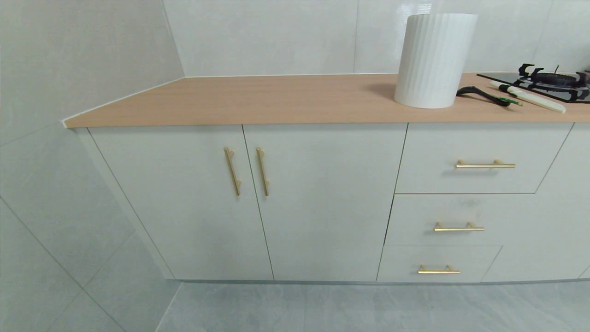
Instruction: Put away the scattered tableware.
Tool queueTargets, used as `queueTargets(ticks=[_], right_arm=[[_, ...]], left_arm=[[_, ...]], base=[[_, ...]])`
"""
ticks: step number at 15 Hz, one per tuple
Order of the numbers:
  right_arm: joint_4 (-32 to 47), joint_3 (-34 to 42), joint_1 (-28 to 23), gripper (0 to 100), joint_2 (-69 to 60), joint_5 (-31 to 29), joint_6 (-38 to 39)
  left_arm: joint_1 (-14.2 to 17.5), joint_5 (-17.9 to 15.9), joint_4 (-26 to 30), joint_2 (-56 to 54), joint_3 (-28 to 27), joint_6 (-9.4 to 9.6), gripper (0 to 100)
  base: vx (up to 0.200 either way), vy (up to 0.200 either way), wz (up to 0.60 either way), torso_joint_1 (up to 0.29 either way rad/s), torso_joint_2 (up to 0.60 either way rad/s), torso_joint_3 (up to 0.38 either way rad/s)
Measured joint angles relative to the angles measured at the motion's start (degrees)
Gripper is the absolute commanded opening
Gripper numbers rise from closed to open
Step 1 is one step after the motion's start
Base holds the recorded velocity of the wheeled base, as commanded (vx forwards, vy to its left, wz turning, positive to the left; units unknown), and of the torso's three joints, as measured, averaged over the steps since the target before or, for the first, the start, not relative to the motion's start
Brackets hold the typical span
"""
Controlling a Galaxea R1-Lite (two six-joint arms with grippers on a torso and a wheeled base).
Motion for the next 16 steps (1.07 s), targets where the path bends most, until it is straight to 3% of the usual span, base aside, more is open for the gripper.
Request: queueTargets(ticks=[5,11,13,16], right_arm=[[-0.23,-0.09,-0.16,100,0.59,-4.75,4.27],[-0.23,-0.01,-0.27,100,-0.05,-1.66,2.93],[-0.04,0.29,-0.27,100,-0.07,-1.67,6.78],[-0.12,0.77,-0.27,100,-0.07,-1.66,7.9]], left_arm=[[0.0,1.08,-0.06,-0.02,0.0,-0.09,100],[0.0,0.91,-0.09,-0.07,0.02,-0.94,100],[0.0,0.82,-0.09,-0.07,0.02,-0.8,100],[0.0,0.4,-0.06,-0.07,0.0,-0.59,100]], base=[[0.0,0.0,0.0,0.0,0.0,0.0],[0.0,0.0,0.0,0.0,0.0,0.0],[0.0,0.0,0.0,0.0,0.0,0.0],[0.0,-0.2,0.0,-0.002,0.0,0.002]])
